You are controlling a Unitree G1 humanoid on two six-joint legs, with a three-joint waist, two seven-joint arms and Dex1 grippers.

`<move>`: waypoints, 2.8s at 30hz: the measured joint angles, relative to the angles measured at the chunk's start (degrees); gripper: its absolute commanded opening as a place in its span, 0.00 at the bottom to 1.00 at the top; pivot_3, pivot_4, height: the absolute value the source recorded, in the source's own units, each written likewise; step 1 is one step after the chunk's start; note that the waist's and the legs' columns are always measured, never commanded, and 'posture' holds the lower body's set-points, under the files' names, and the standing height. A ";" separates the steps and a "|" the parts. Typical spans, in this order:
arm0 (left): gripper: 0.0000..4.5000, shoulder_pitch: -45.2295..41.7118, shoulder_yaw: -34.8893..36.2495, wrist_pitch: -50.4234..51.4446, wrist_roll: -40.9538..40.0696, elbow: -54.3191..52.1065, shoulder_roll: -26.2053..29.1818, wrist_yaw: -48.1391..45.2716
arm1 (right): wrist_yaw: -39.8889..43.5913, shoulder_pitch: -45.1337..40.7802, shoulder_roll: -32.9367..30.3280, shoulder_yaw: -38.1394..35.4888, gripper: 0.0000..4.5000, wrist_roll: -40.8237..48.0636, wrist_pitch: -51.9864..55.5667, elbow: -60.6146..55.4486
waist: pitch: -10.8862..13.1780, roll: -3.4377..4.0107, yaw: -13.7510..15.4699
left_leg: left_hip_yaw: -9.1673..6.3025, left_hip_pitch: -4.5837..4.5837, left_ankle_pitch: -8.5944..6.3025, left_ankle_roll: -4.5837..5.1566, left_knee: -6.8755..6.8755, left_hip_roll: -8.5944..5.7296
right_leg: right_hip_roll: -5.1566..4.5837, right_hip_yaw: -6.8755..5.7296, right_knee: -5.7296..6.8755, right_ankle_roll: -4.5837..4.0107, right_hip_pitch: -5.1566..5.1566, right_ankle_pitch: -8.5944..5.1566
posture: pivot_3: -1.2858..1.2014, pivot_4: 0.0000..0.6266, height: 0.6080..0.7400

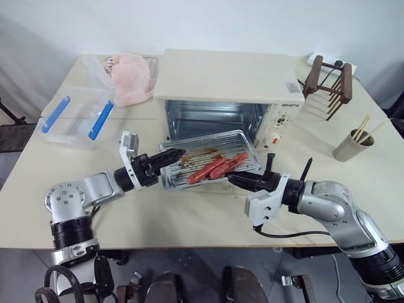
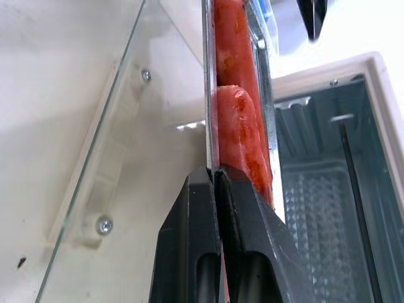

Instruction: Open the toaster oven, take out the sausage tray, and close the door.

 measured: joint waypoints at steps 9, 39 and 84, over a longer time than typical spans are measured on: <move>0.00 2.85 -4.96 -0.61 -16.03 3.86 3.86 12.38 | 0.51 -0.14 -0.27 0.00 0.00 0.45 -1.42 0.59 | 0.00 0.00 -0.08 | -0.01 0.06 0.00 0.00 0.00 0.01 | -0.01 0.03 0.05 0.00 0.01 0.00 | 0.52 0.24 1.00; 0.00 31.15 6.68 -1.18 -28.22 2.03 15.71 -2.59 | 15.29 9.50 -8.29 -16.74 0.59 31.56 -1.62 22.67 | 0.00 0.00 -0.13 | 0.09 0.19 0.03 -0.01 -0.02 0.07 | 0.07 0.14 -0.26 -0.15 0.09 -0.08 | 0.52 0.24 1.00; 0.00 31.16 29.81 -27.63 -28.22 -16.74 -14.39 19.09 | 14.71 -10.09 10.00 -24.17 0.00 64.43 44.82 22.25 | -0.06 -0.06 0.00 | -0.16 0.15 0.03 0.10 -0.01 -0.01 | -0.20 -0.13 -0.41 -0.11 0.33 -0.06 | 0.52 0.24 1.00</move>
